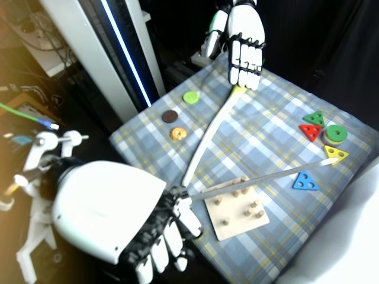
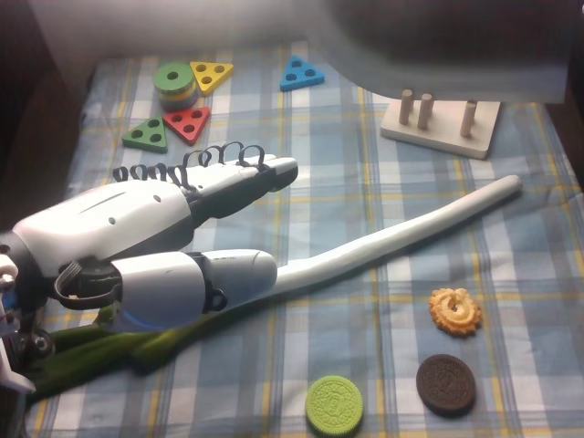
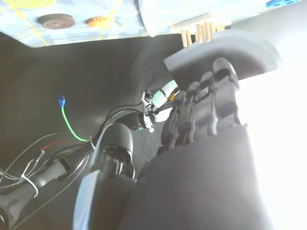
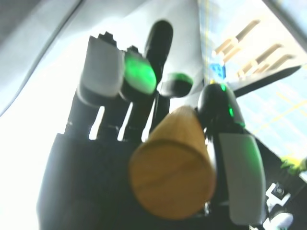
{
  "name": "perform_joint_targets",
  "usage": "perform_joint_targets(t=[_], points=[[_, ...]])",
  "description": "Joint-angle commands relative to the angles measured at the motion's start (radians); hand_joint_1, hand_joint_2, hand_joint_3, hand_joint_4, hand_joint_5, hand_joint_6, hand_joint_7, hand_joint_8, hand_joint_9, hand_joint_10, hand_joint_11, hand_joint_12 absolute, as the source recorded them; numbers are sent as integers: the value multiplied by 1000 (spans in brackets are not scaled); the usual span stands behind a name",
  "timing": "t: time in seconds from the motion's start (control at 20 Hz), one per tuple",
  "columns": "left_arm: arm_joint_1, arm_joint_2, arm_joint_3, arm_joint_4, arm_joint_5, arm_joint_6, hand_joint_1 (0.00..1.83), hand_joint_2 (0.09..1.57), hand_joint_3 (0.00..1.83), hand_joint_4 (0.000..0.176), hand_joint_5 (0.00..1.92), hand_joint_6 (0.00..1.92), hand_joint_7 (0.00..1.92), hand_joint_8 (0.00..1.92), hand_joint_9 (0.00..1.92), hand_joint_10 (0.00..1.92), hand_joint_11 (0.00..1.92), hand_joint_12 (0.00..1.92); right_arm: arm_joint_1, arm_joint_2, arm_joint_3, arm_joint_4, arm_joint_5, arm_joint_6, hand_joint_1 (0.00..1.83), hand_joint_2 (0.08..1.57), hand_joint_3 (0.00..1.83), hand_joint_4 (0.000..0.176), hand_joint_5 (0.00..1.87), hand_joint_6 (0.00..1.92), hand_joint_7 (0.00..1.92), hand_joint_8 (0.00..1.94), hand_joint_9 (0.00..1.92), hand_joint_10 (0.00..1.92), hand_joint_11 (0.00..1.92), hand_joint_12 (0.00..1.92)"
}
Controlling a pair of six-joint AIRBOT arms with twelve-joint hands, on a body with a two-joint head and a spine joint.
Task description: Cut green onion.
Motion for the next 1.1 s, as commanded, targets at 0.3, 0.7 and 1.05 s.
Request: perform_joint_targets(t=[0.3,0.7,1.05], points=[[-3,-3,-2,-5,-122,-4,0,1441,0,0,49,0,18,4,7,3,0,256,12,11,-39,-3,75,-6,369,1462,8,165,963,1921,1255,1941,1373,1921,1467,1921],[-2,-9,-1,-6,-120,-3,0,1451,2,0,70,6,34,3,8,2,0,246,22,10,-44,-43,67,-6,419,1454,0,152,966,1921,1237,1941,1329,1921,1412,1921],[-2,-14,0,-6,-120,-3,0,1448,2,0,63,7,31,8,26,7,0,289,73,-16,7,-54,1,-6,383,1419,0,112,934,1921,1190,1941,1294,1921,1375,1921]])
